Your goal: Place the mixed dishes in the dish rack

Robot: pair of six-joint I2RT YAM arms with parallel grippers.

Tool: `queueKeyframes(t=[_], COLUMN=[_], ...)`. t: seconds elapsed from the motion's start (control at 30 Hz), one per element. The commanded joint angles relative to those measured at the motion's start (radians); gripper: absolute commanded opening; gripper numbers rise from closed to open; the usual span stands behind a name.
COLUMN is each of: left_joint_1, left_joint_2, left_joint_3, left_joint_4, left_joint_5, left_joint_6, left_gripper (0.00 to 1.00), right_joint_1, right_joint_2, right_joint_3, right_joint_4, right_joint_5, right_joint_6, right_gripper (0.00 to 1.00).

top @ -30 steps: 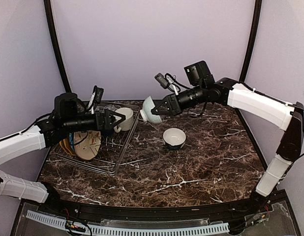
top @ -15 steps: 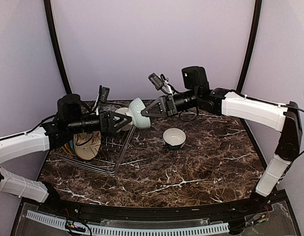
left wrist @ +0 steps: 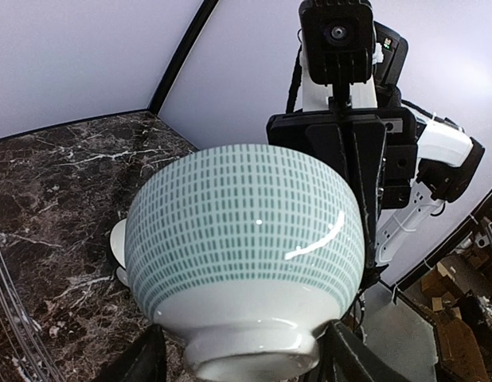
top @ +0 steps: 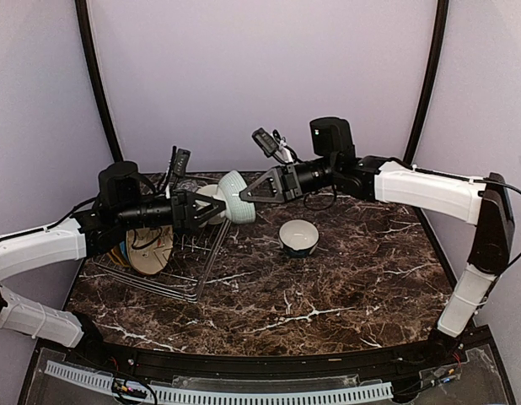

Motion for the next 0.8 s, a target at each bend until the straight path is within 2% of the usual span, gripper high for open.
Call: queueKeyframes(t=[0.0,0.4,0.47,0.63,0.77], left_joint_1=[-0.004,-0.004,-0.004,-0.004,-0.004], left_joint_2=[0.01,-0.019,-0.031,-0.045,-0.05], left_joint_3=[-0.017,-0.047,-0.054,-0.074,-0.087], left_joint_4=[0.03,0.06,0.054,0.036,0.035], left_joint_5=[0.026,0.035,0.03,0.02,0.018], left_joint_6=[0.012,0.001,-0.002,-0.002,-0.01], left_gripper=[0.59,0.22,0.26,0.43,0.46], right_joint_1=[0.014,0.013,0.014,0.014,0.014], right_joint_2=[0.014,0.042,0.048,0.053,0.053], right_joint_3=[0.001,-0.001,0.0,0.001,0.004], right_joint_4=[0.101,0.15,0.163,0.206,0.213], right_joint_5=[-0.056,-0.068,-0.071,-0.081,-0.084], right_joint_6=[0.007,0.047,0.057,0.085,0.092], right_gripper=[0.0,0.0,0.0,0.0,0.0])
